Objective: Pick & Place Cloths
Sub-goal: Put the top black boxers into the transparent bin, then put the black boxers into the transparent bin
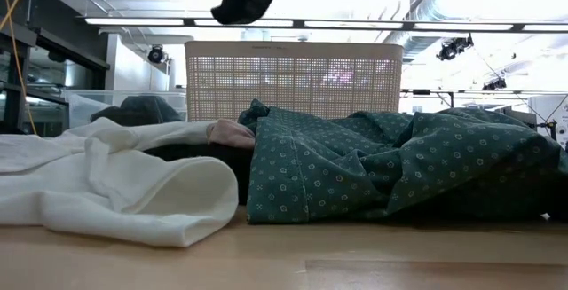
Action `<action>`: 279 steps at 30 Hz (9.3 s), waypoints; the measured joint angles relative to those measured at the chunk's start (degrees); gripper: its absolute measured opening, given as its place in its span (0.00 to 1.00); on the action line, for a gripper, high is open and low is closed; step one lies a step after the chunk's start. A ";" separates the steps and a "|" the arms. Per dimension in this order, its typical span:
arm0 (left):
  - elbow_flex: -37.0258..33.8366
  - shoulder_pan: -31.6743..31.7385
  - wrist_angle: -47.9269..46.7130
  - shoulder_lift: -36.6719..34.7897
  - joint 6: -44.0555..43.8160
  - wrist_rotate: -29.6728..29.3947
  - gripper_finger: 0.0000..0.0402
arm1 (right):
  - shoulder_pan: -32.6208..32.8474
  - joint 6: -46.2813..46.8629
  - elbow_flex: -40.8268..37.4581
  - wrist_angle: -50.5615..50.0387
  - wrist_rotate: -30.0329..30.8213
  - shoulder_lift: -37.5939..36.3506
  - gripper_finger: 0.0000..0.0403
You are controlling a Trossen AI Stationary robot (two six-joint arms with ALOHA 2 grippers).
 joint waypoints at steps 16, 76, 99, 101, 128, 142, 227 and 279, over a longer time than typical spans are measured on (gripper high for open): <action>0.07 0.02 -0.46 0.03 -3.02 4.92 0.82 | -2.90 -1.34 -0.09 10.73 -4.99 0.10 0.05; -4.71 9.01 -40.30 -12.19 -5.89 -54.51 0.09 | -2.85 4.78 0.00 -9.99 -4.37 -9.49 0.70; -32.12 35.55 -20.30 -12.07 2.12 -27.73 0.09 | -2.85 7.59 -0.02 -11.22 -4.35 -9.47 0.70; -34.28 35.91 -18.40 -12.07 -0.79 -25.50 0.09 | -2.85 7.96 -0.04 -11.26 -4.35 -9.47 0.70; -41.94 35.78 -11.38 -13.08 -20.72 -23.27 0.49 | -2.85 9.74 -0.07 -12.77 -2.39 -9.45 0.70; -24.79 35.78 -31.43 -14.08 -27.69 -23.28 0.65 | -2.85 11.05 -0.07 -14.15 -2.38 -9.43 0.70; -31.72 35.82 -20.30 -7.53 -29.66 -24.39 0.40 | -2.83 11.23 -0.07 -14.23 -3.06 -9.43 0.70; -21.29 35.74 -29.74 -28.22 -20.67 -5.05 0.57 | 29.32 72.53 -0.07 -57.00 -23.05 9.50 0.70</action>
